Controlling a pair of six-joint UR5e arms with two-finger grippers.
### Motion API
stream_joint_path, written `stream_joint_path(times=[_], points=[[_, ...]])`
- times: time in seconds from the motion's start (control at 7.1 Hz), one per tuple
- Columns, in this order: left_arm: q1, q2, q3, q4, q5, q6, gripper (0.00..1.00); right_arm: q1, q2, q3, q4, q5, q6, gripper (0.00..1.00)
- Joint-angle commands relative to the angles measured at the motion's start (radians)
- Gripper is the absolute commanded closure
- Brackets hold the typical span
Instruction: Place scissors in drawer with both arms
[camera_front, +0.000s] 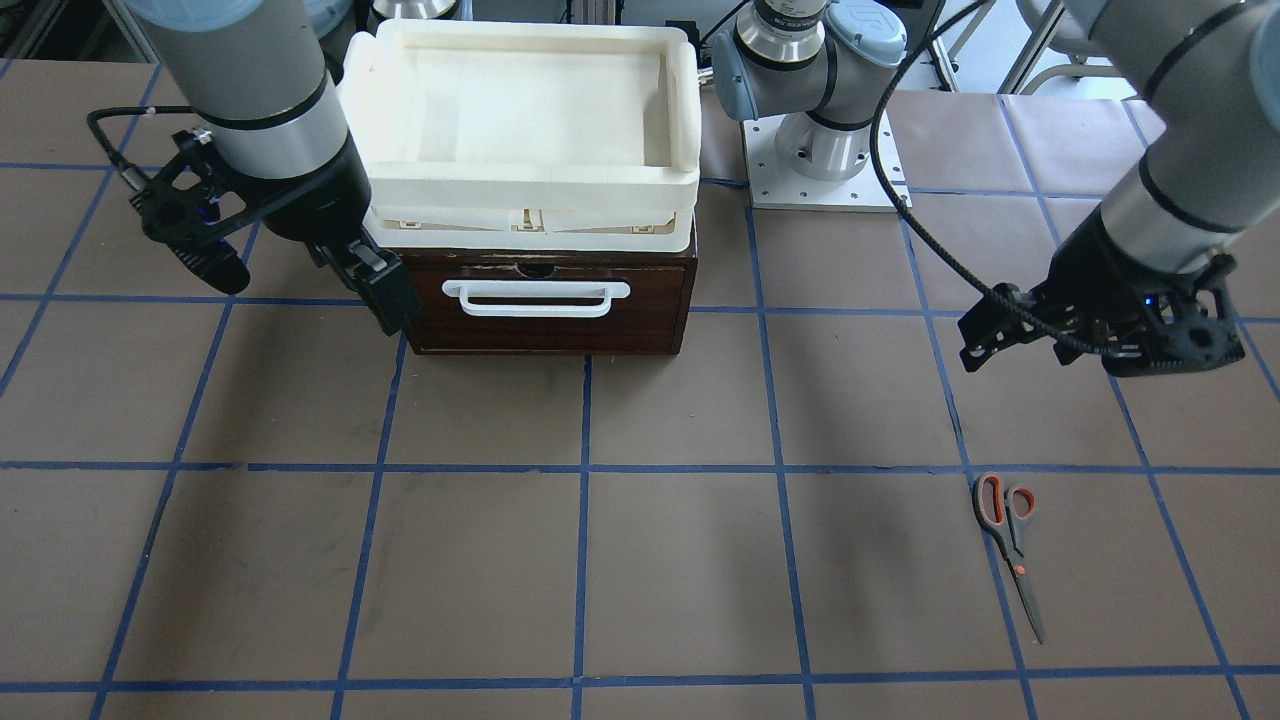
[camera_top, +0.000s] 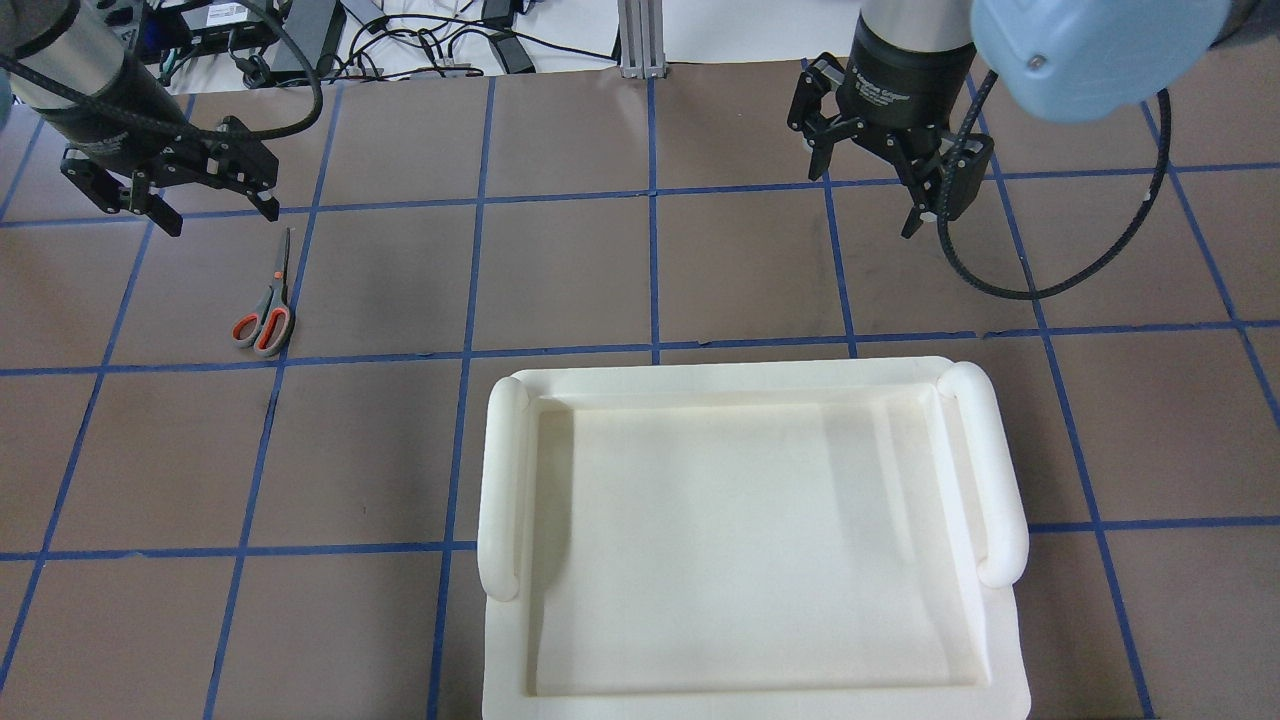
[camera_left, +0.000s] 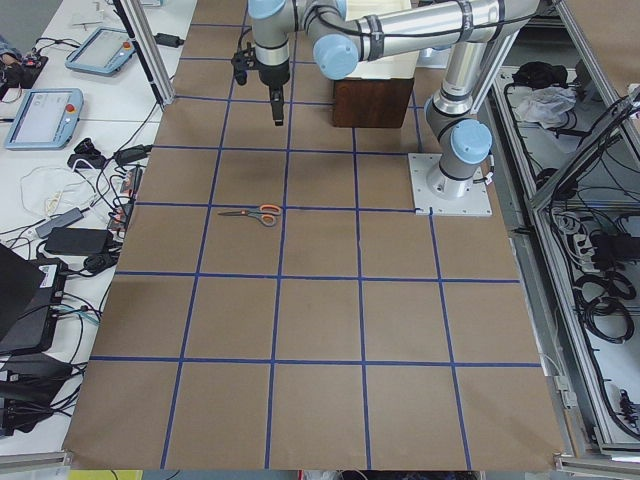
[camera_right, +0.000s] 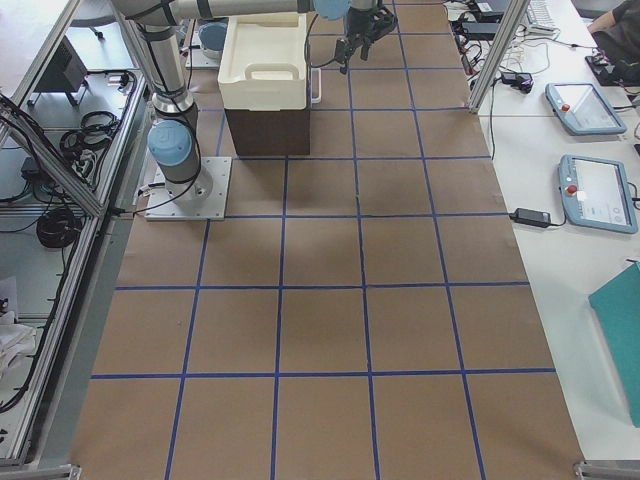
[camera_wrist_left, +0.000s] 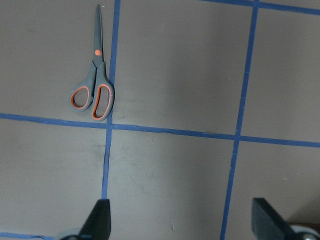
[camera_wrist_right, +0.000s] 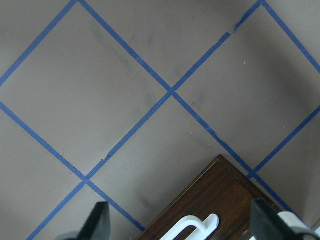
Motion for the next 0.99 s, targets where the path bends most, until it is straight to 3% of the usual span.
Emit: stream_joint_path(times=[0.0, 0.28, 0.56, 0.85], points=[[0.041, -0.077, -0.142, 0.225, 0.024, 0.075, 0.0, 0.089, 0.057, 0.001, -0.047, -0.003, 0.254, 0.0], [0.09, -0.16, -0.15, 0.307, 0.061, 0.194, 0.01, 0.147, 0.111, 0.001, -0.048, -0.004, 0.399, 0.0], [0.107, -0.272, -0.144, 0.47, 0.052, 0.197, 0.01, 0.184, 0.175, 0.001, -0.052, 0.005, 0.535, 0.0], [0.121, -0.335, -0.142, 0.514, 0.02, 0.193, 0.01, 0.19, 0.203, 0.001, -0.052, 0.014, 0.599, 0.0]])
